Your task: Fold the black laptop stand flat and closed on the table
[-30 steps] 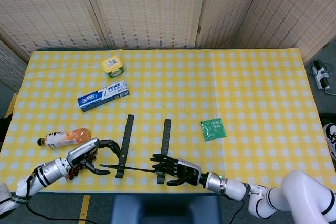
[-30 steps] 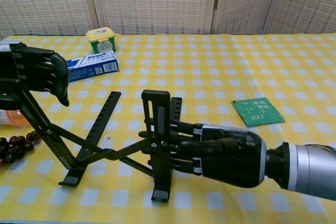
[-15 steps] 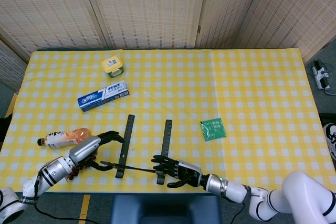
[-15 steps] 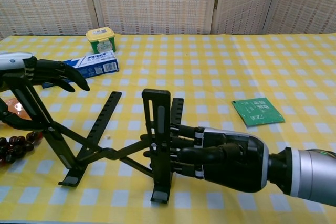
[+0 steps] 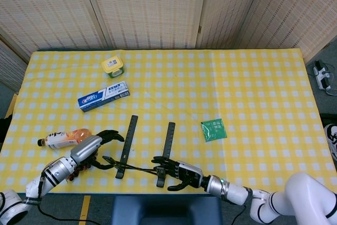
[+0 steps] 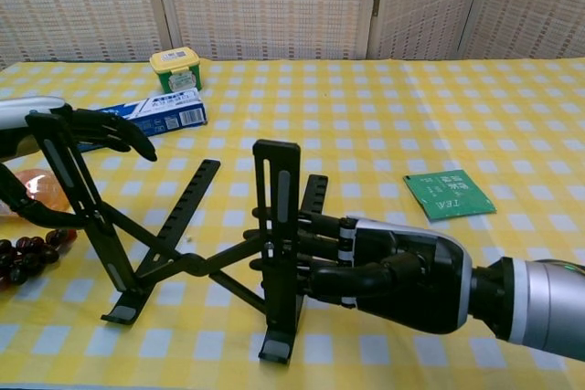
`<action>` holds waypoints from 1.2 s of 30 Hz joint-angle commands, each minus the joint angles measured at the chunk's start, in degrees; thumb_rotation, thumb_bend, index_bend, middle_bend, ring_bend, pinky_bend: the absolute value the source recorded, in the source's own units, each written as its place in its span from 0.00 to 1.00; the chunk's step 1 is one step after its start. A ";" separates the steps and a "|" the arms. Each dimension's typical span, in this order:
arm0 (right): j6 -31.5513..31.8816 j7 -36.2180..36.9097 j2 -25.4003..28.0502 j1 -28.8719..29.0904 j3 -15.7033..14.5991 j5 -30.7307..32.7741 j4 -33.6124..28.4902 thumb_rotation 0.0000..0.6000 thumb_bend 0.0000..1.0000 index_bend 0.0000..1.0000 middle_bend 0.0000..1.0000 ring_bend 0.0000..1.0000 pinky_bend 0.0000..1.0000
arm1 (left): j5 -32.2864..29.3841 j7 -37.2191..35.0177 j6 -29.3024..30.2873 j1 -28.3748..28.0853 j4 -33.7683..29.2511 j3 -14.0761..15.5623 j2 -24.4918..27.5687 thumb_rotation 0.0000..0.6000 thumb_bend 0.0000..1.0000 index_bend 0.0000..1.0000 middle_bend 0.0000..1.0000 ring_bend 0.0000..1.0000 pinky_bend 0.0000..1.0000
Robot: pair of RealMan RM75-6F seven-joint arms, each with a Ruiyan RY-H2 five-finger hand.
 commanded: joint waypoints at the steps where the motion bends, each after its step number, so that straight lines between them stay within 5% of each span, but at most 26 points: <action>1: 1.51 -4.27 2.15 0.23 1.15 -0.61 -2.83 1.00 0.23 0.01 0.04 0.06 0.00 | 0.10 0.40 -1.23 0.06 0.05 0.66 0.78 1.00 0.22 0.28 0.24 0.11 0.11; 19: 2.12 -13.73 9.73 3.80 3.50 -3.01 -14.81 1.00 0.23 0.01 0.04 0.06 0.00 | -3.33 12.89 -4.72 3.19 -0.43 0.06 -1.26 1.00 0.24 0.44 0.24 0.11 0.08; 36: 1.61 -14.42 9.84 4.02 2.83 -2.42 -15.90 1.00 0.23 0.01 0.04 0.05 0.00 | -4.40 16.96 -5.83 4.71 -0.18 -1.18 -4.67 1.00 0.29 0.50 0.24 0.11 0.06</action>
